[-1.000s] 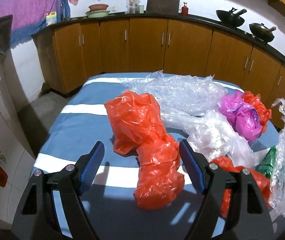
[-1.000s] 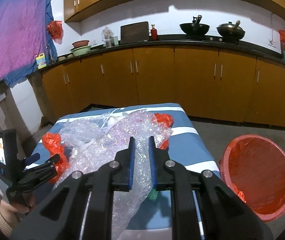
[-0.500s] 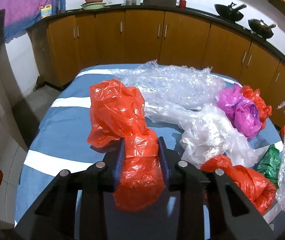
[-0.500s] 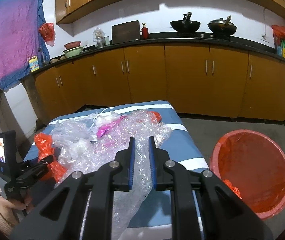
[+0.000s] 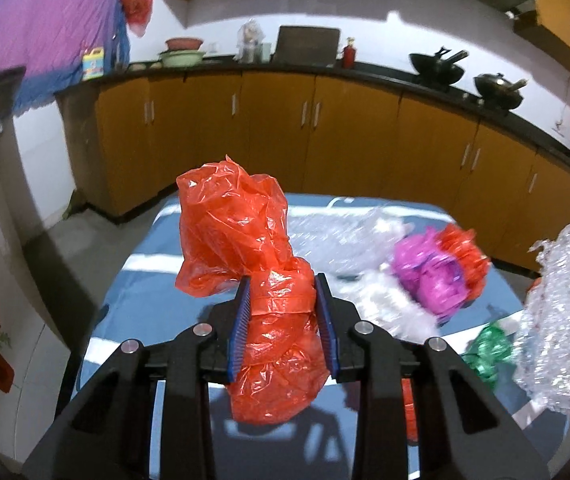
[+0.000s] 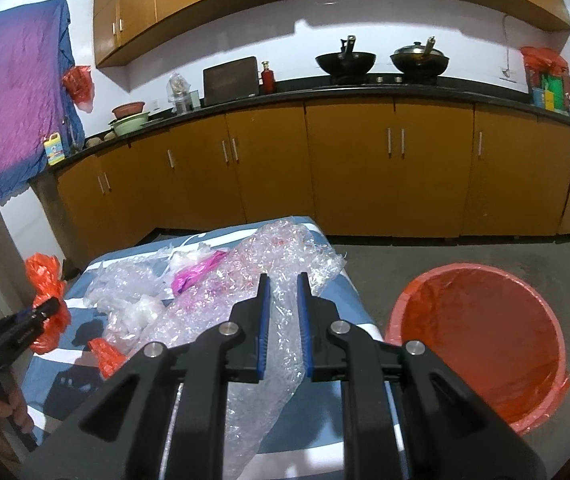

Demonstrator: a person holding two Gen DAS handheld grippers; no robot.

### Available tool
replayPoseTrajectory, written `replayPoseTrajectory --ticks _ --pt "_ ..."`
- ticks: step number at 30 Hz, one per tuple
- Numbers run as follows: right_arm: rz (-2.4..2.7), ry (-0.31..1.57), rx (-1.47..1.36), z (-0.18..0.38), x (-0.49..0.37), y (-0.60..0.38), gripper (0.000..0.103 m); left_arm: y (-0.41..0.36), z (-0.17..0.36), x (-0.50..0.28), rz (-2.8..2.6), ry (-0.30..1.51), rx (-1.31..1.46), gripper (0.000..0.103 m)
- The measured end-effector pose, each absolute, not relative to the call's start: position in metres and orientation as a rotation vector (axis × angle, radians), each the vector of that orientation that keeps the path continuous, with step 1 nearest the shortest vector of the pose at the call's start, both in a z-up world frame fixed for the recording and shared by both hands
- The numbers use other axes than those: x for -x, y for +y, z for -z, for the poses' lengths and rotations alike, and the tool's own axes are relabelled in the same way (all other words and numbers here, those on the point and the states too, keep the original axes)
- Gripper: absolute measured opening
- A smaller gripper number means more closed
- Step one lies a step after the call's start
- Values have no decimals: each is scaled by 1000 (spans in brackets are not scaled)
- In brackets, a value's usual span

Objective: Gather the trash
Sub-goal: 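Grasp the red bag with the left tool while the right tool grasps bubble wrap, then carry both items over the red wastebasket and open both tools to drop them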

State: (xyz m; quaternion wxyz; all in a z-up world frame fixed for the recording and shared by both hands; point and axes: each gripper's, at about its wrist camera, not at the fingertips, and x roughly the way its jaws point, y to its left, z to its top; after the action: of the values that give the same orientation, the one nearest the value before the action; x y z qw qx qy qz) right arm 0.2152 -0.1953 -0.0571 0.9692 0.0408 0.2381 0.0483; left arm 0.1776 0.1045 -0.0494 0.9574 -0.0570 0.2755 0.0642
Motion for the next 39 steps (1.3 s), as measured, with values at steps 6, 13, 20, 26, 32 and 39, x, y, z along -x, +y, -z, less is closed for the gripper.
replayPoseTrajectory --ticks 6,13,20,26,32,39 --pt "-66 461 -98 51 -207 -213 14 83 30 -176 -74 522 98 31" --pt "-17 444 -128 47 -199 -242 14 55 16 -176 -10 498 83 31" --pt "33 432 -153 48 -192 -271 14 27 11 -175 58 491 66 31" --pt "78 424 -172 49 -188 -295 14 -1 9 -176 118 491 48 31" --pt "132 419 -190 53 -184 -322 14 -31 12 -180 180 504 39 31" --pt "200 416 -192 57 -183 -350 14 -65 14 -185 260 510 35 31"
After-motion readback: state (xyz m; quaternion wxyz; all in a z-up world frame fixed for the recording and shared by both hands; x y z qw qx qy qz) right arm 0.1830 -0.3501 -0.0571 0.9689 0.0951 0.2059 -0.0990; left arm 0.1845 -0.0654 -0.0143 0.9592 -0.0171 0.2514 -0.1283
